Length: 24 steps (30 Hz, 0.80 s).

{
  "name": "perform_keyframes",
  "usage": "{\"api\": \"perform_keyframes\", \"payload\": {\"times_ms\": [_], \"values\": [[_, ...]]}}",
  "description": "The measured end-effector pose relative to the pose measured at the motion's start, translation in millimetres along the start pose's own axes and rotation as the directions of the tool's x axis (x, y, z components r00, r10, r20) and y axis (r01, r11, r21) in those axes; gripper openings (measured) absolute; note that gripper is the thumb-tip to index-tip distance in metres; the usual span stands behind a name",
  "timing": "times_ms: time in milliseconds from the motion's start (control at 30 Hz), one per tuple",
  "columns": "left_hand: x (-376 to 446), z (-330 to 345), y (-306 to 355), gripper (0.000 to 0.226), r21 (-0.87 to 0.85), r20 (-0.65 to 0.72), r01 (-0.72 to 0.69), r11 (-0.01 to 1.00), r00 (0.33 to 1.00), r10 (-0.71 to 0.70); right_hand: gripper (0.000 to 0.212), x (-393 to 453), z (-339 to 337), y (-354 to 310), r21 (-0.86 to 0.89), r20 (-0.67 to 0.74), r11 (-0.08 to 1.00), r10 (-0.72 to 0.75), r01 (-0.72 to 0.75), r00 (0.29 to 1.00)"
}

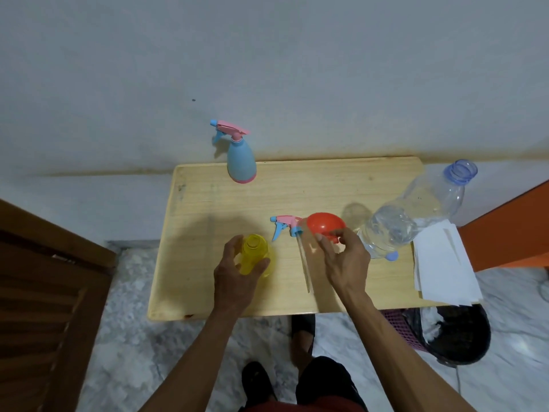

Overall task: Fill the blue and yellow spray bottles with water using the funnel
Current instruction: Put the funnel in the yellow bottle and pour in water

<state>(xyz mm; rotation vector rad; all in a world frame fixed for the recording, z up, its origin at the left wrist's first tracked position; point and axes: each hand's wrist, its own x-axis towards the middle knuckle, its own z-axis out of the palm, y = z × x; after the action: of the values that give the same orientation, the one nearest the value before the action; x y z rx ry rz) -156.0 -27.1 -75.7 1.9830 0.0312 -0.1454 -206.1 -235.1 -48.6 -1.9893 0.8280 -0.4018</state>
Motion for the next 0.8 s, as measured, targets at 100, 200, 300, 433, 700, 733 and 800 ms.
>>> {"api": "perform_keyframes", "payload": {"times_ms": [100,200,300,433,700,733,800], "values": [[-2,-2,0,0.062,-0.013,-0.019,0.004,1.0,1.0,-0.004,0.027,-9,-11,-33,0.105,0.0,0.991,-0.077,0.077,0.997],[-3,-3,-3,0.064,-0.02,-0.041,0.009,1.0,0.999,-0.01,0.029,-20,-11,-61,0.263,0.066,0.961,-0.107,0.086,0.992],[-5,-5,-5,0.066,-0.018,-0.02,0.015,1.0,1.0,-0.015,0.03,-34,-3,-80,0.354,0.159,0.931,-0.154,0.089,0.975],[-4,-8,-5,0.064,0.007,0.005,0.0,1.0,1.0,0.0,0.038,-43,7,-88,0.381,0.261,0.921,-0.196,0.086,0.945],[-3,-9,-3,0.065,-0.012,0.026,0.047,0.999,0.999,-0.047,0.026,-41,11,-78,0.315,0.367,0.942,-0.232,0.114,0.901],[-2,-9,-3,0.066,-0.015,0.034,0.058,0.998,0.998,-0.058,0.025,-40,11,-77,0.306,0.38,0.945,-0.236,0.119,0.894],[-1,-9,-4,0.066,-0.013,0.045,0.077,0.997,0.996,-0.077,0.024,-39,12,-74,0.287,0.4,0.948,-0.249,0.138,0.882]]}}
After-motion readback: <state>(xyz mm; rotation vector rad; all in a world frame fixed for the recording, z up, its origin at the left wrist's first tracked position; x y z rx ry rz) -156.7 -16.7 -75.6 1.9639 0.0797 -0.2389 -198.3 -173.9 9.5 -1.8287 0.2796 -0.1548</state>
